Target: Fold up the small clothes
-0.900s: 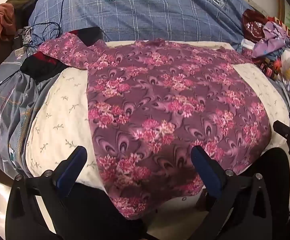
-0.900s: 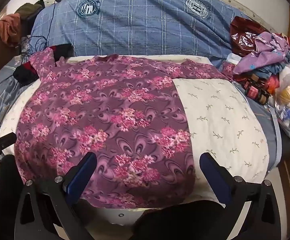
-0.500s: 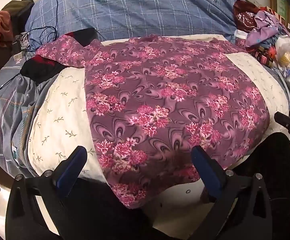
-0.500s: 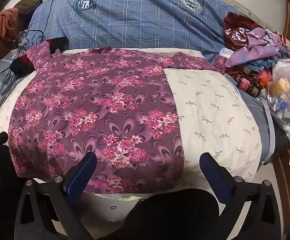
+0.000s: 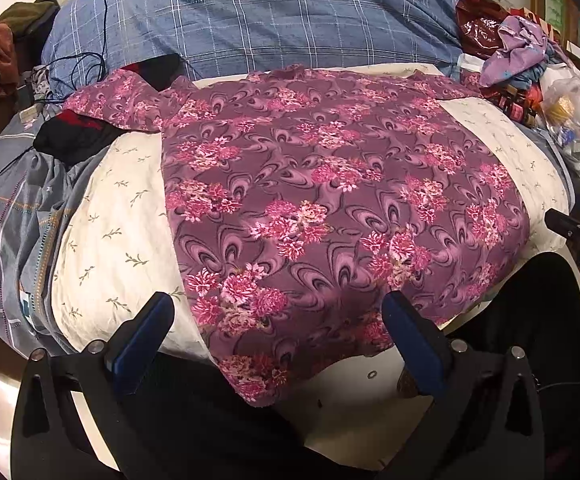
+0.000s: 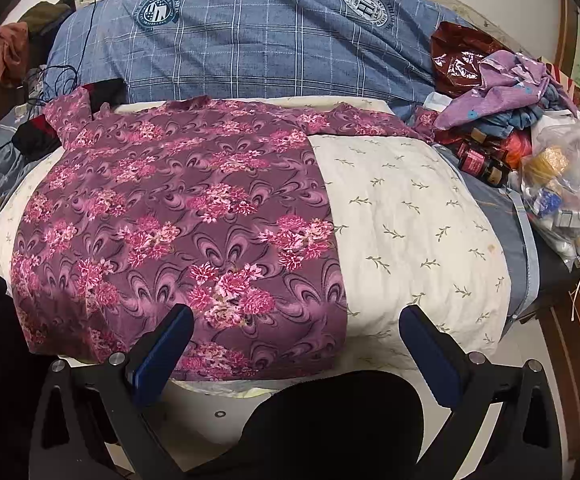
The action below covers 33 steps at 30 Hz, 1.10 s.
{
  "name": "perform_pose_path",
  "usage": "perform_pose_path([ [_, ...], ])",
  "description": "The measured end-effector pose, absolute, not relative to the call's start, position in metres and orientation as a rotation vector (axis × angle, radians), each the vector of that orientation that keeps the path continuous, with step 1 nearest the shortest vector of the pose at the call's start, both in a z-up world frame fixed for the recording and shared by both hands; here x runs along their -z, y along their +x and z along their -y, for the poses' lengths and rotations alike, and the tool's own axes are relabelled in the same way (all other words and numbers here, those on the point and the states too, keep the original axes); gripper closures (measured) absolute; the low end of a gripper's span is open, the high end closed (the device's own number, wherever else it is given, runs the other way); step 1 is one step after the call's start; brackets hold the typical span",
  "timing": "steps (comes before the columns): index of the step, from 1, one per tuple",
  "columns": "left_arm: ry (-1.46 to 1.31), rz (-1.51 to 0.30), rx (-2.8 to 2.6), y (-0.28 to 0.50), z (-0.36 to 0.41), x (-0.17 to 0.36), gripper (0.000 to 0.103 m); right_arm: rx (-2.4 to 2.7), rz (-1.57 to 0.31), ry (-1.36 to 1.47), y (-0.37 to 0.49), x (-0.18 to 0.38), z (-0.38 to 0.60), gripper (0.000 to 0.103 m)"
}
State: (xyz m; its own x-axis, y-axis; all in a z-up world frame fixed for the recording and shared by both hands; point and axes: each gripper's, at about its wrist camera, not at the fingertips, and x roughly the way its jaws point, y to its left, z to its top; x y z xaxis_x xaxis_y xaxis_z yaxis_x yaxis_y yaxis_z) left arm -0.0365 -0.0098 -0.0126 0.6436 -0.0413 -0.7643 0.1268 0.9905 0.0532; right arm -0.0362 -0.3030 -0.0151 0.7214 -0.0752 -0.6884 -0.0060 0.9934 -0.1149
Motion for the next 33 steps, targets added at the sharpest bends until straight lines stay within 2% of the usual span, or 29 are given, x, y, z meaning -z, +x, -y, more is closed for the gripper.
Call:
perform_pose_path([
  [33,0.109,-0.869,0.113,-0.0346,0.0148,0.0153,0.000,0.024,-0.765,-0.117,-0.0288,0.0131,0.2982,0.000],
])
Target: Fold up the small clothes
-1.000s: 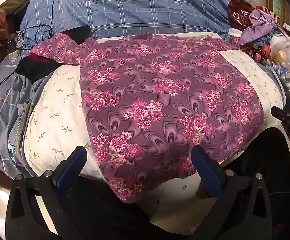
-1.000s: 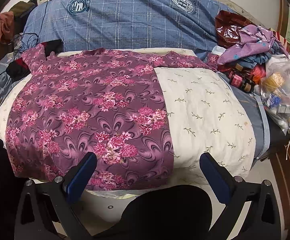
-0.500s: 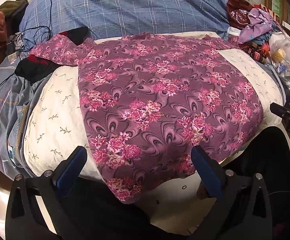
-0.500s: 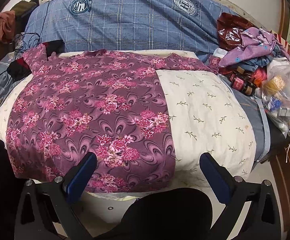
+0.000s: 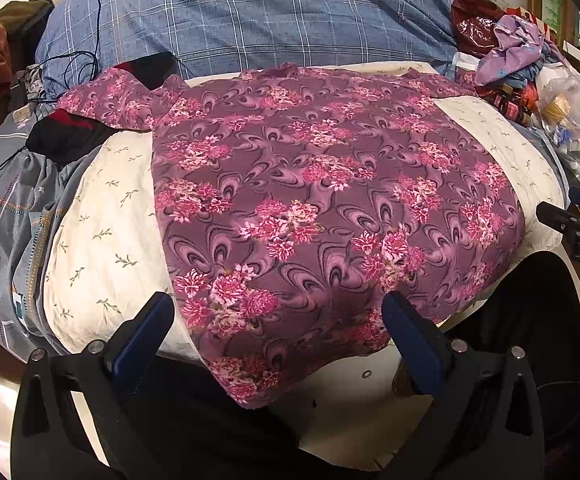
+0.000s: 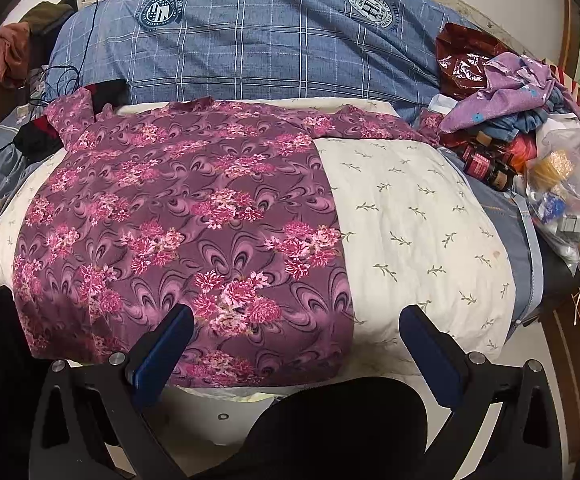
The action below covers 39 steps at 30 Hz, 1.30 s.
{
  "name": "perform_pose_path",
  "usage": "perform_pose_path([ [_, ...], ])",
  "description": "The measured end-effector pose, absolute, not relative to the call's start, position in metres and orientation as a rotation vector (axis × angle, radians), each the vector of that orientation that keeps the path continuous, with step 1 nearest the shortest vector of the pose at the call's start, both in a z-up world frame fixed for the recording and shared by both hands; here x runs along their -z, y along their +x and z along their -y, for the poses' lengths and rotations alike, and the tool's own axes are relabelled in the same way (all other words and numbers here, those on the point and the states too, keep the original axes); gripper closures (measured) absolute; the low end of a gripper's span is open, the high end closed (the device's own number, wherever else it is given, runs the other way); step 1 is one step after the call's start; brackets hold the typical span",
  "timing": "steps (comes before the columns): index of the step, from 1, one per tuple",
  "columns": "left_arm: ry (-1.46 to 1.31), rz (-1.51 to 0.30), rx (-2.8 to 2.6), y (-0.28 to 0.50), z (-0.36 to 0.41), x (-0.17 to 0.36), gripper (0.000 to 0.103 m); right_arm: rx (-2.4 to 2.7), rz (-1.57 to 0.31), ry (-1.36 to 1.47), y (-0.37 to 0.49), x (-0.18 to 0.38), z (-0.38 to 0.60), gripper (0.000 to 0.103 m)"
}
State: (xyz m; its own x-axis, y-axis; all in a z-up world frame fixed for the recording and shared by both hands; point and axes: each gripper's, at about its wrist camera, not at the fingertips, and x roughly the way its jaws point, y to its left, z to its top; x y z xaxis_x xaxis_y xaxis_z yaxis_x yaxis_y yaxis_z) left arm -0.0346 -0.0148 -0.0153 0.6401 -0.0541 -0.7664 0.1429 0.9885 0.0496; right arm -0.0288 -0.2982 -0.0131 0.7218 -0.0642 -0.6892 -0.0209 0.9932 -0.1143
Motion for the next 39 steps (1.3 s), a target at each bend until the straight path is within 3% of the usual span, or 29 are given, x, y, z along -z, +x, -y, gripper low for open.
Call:
perform_pose_path([
  [31,0.132,-0.927,0.101,-0.020,0.017,0.030,0.000,0.025,-0.803,-0.061,-0.015,0.026,0.312,0.000],
  [35,0.045,-0.964,0.088,-0.005,-0.011,0.027,0.000,0.031,-0.816,-0.012,-0.009,0.029,0.329,0.000],
  [39,-0.232,-1.043,0.063,0.021,-0.078,0.028,0.000,0.080,-0.815,0.056,-0.001,0.030,0.363,0.000],
])
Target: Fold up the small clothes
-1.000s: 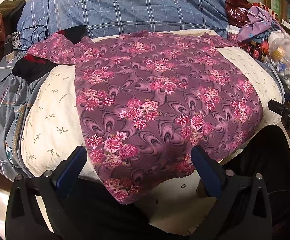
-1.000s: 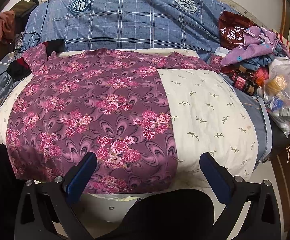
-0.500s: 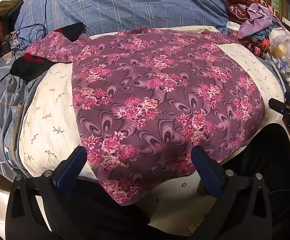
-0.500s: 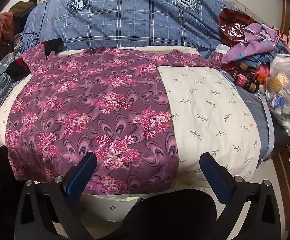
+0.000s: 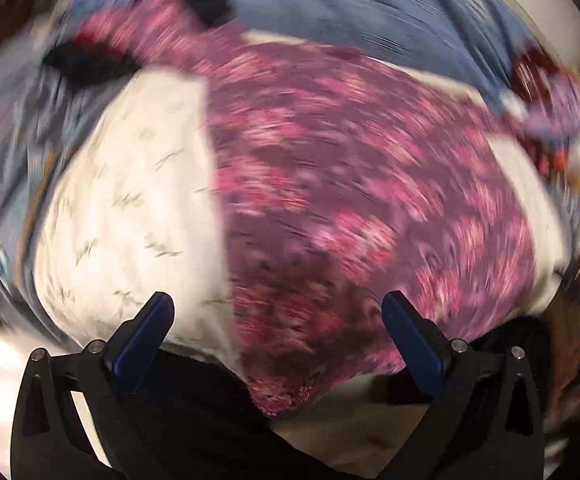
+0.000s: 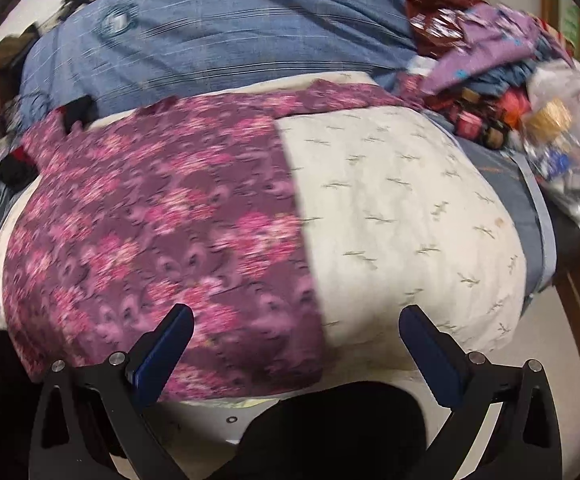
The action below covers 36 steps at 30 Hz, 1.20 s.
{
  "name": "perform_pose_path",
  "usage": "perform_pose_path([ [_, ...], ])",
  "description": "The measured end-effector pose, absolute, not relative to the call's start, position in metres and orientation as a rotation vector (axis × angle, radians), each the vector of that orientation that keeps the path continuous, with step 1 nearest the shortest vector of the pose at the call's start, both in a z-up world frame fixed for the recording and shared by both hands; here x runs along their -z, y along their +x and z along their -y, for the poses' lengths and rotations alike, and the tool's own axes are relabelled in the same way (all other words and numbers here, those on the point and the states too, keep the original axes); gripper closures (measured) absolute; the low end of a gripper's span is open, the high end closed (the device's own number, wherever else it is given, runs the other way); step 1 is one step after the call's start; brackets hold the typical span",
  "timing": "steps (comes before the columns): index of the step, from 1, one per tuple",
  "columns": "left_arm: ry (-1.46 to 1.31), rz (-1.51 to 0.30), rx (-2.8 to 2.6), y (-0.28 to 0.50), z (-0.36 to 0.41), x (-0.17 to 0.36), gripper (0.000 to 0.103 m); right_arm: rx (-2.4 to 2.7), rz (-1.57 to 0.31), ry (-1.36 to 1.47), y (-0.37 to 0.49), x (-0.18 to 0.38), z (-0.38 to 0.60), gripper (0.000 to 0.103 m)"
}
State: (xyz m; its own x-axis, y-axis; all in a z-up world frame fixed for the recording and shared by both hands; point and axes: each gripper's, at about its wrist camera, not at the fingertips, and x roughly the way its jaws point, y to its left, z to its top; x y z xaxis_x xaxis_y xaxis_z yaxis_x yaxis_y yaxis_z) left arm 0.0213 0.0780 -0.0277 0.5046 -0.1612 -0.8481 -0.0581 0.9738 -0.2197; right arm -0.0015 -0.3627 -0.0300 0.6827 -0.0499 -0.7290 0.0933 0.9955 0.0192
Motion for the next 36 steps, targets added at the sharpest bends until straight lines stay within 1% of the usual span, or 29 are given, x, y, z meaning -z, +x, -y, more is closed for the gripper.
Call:
perform_pose_path([
  [2,-0.358,-1.096,0.093,0.029,-0.100,0.037,0.000,0.107,-0.812,0.104,0.001,0.033,0.382,0.001],
  [3,-0.371,-1.110,0.099,0.031,-0.102,0.040,0.000,0.117,-0.812,0.124,0.003,0.034,0.390,0.001],
  [10,-0.326,-1.201,0.199,0.038,-0.062,0.064,0.000,0.075,-0.870,0.213,0.026,0.054,0.407,0.002],
  [11,-0.344,-1.213,0.220,0.041,-0.058,0.067,0.000,0.064,-0.882,0.213,0.030,0.057,0.405,0.003],
  [13,-0.392,-1.230,0.250,0.044,-0.053,0.071,0.000,0.023,-0.913,0.205,0.038,0.066,0.398,0.011],
  [15,-0.419,-1.230,0.237,0.046,-0.055,0.073,0.000,-0.009,-0.934,0.181,0.042,0.071,0.388,0.014],
  [17,-0.463,-1.225,0.230,0.046,-0.062,0.074,0.005,-0.040,-0.940,0.118,0.044,0.072,0.374,0.015],
  [18,-0.484,-1.220,0.232,0.045,-0.066,0.073,0.008,-0.063,-0.937,0.090,0.044,0.072,0.368,0.022],
  [19,-0.506,-1.214,0.229,0.044,-0.071,0.072,0.014,-0.090,-0.935,0.073,0.044,0.071,0.363,0.032],
  [20,-0.516,-1.209,0.224,0.044,-0.075,0.072,0.019,-0.106,-0.935,0.058,0.044,0.071,0.359,0.037],
  [21,-0.521,-1.205,0.213,0.043,-0.079,0.071,0.032,-0.116,-0.934,0.035,0.044,0.072,0.354,0.049],
  [22,-0.521,-1.203,0.190,0.041,-0.083,0.071,0.050,-0.133,-0.935,0.016,0.044,0.072,0.350,0.071],
  [23,-0.512,-1.204,0.166,0.042,-0.085,0.072,0.063,-0.148,-0.935,0.004,0.045,0.072,0.348,0.085],
  [24,-0.497,-1.210,0.133,0.041,-0.090,0.072,0.090,-0.166,-0.932,0.006,0.045,0.072,0.347,0.096],
  [25,-0.527,-1.216,0.145,0.041,-0.097,0.073,0.095,-0.187,-0.927,0.014,0.045,0.070,0.347,0.097],
  [27,-0.621,-1.210,0.152,0.038,-0.112,0.070,0.096,-0.219,-0.905,0.020,0.041,0.060,0.348,0.097],
  [31,-0.572,-1.206,0.110,0.036,-0.119,0.059,0.096,-0.243,-0.806,0.126,0.027,0.023,0.369,0.097],
  [33,-0.530,-1.255,0.097,0.038,-0.111,0.067,0.096,-0.240,-0.825,0.145,0.029,0.025,0.375,0.097],
  [36,-0.489,-1.298,0.078,0.042,-0.103,0.077,0.094,-0.209,-0.924,0.145,0.040,0.056,0.376,0.097],
])
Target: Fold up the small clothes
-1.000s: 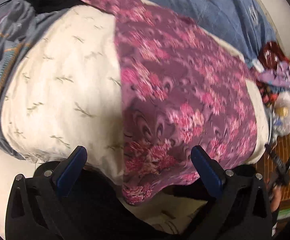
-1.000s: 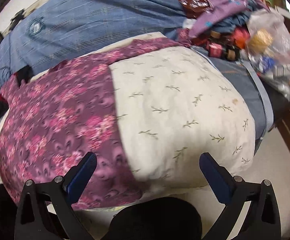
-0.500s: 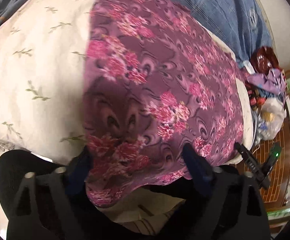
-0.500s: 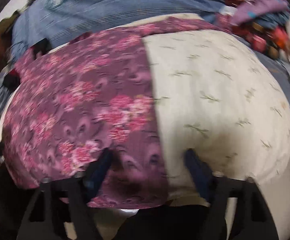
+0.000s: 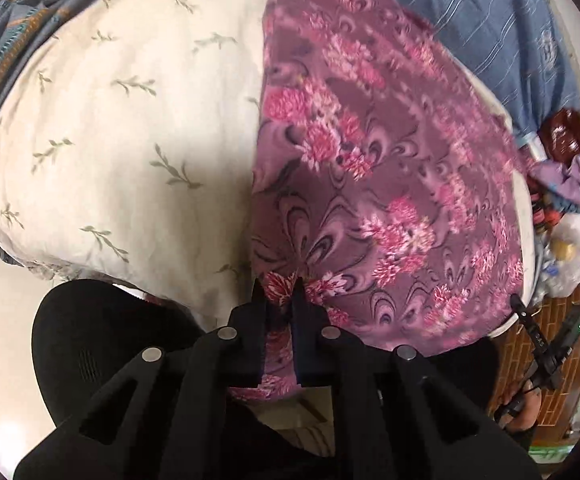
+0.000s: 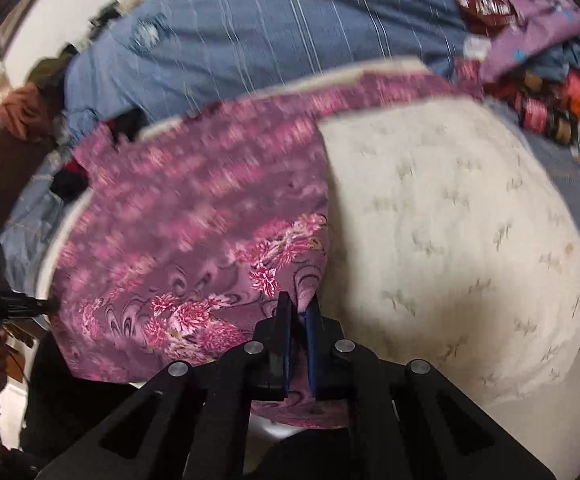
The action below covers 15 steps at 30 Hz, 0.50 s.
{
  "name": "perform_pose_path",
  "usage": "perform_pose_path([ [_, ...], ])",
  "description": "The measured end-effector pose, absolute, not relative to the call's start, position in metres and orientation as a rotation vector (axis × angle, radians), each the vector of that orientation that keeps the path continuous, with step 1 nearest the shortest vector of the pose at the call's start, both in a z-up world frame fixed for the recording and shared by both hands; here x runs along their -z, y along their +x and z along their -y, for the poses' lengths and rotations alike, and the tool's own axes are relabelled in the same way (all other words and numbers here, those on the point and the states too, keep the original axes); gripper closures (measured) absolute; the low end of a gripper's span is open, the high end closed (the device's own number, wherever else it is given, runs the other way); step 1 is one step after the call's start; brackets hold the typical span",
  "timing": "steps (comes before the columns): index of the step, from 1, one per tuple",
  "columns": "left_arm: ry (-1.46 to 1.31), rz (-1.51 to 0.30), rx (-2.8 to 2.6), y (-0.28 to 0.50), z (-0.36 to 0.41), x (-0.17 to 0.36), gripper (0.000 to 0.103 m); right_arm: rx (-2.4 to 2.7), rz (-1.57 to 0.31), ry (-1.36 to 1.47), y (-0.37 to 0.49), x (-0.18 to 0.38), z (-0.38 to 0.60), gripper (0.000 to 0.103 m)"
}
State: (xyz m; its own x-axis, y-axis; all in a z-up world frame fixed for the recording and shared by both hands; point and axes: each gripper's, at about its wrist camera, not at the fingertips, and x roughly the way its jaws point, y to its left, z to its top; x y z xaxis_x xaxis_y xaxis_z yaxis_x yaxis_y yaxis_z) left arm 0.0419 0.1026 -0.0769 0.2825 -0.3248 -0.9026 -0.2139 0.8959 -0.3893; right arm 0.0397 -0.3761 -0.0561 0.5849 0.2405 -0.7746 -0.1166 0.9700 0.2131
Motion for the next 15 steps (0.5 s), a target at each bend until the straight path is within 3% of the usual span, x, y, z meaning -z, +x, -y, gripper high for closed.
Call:
perform_pose_path([
  [3,-0.490,-1.307,0.111,0.041,-0.108,0.069,0.092,-0.183,-0.989,0.165,0.049,0.076,0.378,0.096],
  [4,-0.487,-1.295,0.125,0.038,-0.113,0.063,0.092,-0.187,-0.994,0.177,0.050,0.073,0.379,0.090],
  [6,-0.472,-1.243,0.169,0.029,-0.117,0.042,0.089,-0.187,-0.978,0.192,0.052,0.062,0.381,0.088],
  [8,-0.437,-1.163,0.187,0.027,-0.119,0.013,0.070,-0.201,-0.929,0.221,0.054,0.047,0.387,0.085],
  [9,-0.420,-1.129,0.185,0.031,-0.119,0.003,0.049,-0.198,-0.898,0.232,0.056,0.038,0.389,0.081],
  [10,-0.402,-1.091,0.181,0.041,-0.118,-0.007,0.036,-0.197,-0.862,0.249,0.062,0.028,0.392,0.078],
  [13,-0.381,-1.018,0.190,0.085,-0.104,-0.026,0.035,-0.202,-0.813,0.296,0.097,0.012,0.390,0.058],
  [15,-0.397,-1.015,0.207,0.124,-0.094,-0.025,0.035,-0.196,-0.805,0.310,0.129,0.009,0.382,0.058],
])
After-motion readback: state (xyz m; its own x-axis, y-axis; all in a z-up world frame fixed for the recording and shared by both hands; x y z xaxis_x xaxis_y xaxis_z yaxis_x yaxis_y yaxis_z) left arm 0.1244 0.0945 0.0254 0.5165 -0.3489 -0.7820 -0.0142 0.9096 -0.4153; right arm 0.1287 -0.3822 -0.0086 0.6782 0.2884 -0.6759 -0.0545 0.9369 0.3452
